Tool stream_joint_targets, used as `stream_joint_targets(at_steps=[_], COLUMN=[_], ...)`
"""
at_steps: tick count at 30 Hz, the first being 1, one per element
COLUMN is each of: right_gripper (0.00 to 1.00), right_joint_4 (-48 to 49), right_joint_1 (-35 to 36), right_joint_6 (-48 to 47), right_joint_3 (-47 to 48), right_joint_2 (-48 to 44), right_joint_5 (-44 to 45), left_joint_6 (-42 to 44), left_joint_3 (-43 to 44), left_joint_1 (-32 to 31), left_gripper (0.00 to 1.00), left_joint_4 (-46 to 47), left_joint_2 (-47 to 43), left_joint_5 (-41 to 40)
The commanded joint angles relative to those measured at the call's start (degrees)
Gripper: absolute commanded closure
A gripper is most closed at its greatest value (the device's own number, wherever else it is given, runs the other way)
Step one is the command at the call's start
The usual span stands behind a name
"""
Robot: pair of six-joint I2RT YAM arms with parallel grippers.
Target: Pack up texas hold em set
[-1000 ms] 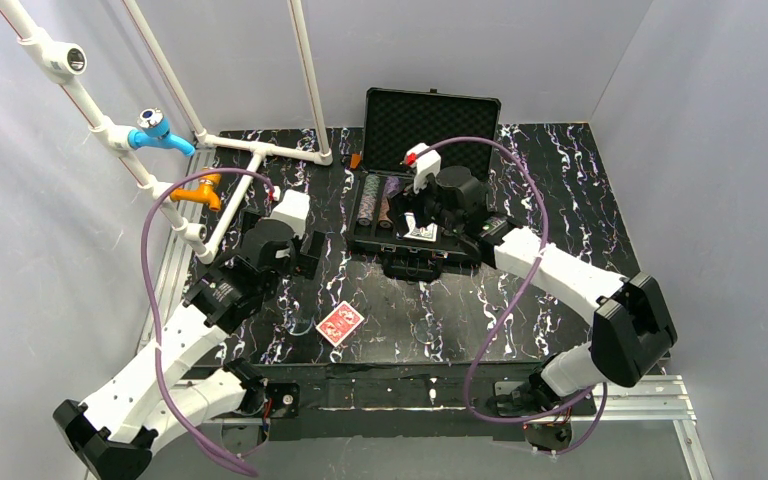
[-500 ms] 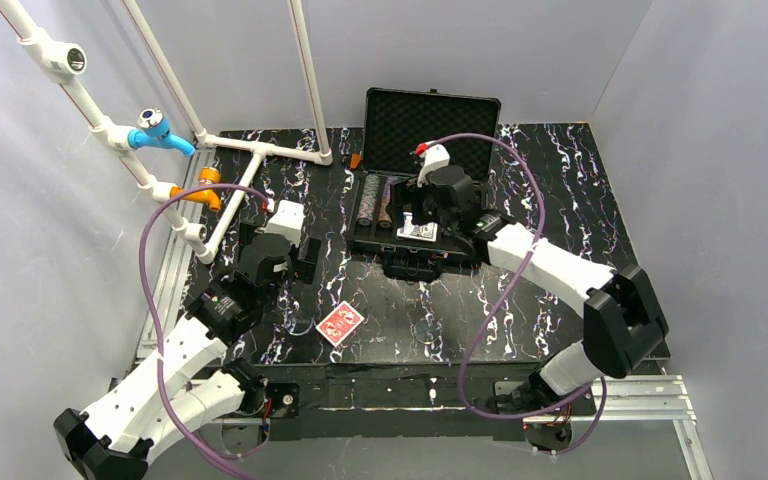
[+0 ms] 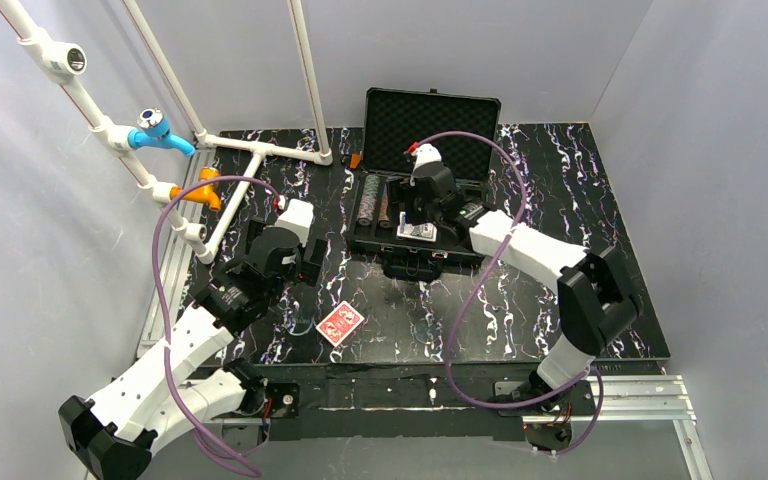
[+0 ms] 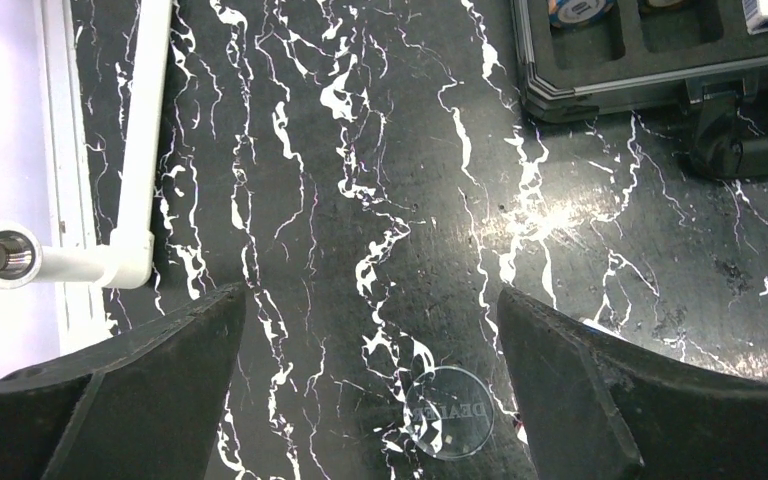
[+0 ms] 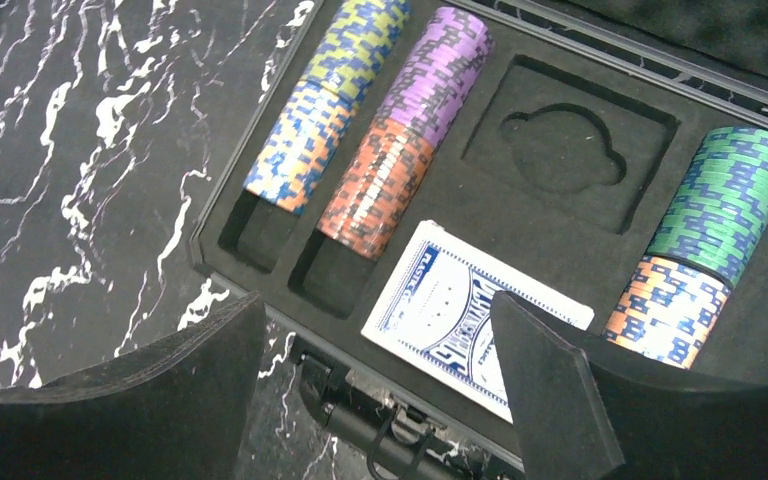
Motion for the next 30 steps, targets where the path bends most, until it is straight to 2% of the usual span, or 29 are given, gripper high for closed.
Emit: stream_joint_targets(at_steps=[1,9,11,23,30], right_gripper=[0.13,0.47,0.53,0.54,0.56], right_joint_4=[-3.7,-3.7,-3.6,-4.0,-2.0], right_joint_1=[-0.2,-0.2,-0.2,-0.2,-0.1], right_joint_6=[2.2,3.6,3.6,1.1,0.2], right_joint_3=[5.8,7.8,8.4,9.9,6.9], right_joint_2=[4.2,8.4,9.3,13.2,13.8], right_joint_5=[5.4,12.1,12.8,15.8,10.1], left_joint_6=[-0.1,0.4,0.5,0.7,0.8], left_joint_3=[2.1,1.8,1.8,1.8,1.8], left_joint_1=[-0.1,-0.1,-0.1,-0.1,-0.1], left_gripper=[0.05,0.06,0.07,0.07,0.07], left_joint_4=[-1.6,-1.3,-1.3,-1.0,-1.0], left_joint_2=[-0.3,-0.7,-0.6,-0.7,-1.0], left_joint_5=[1.7,1.7,1.8,2.4,2.5])
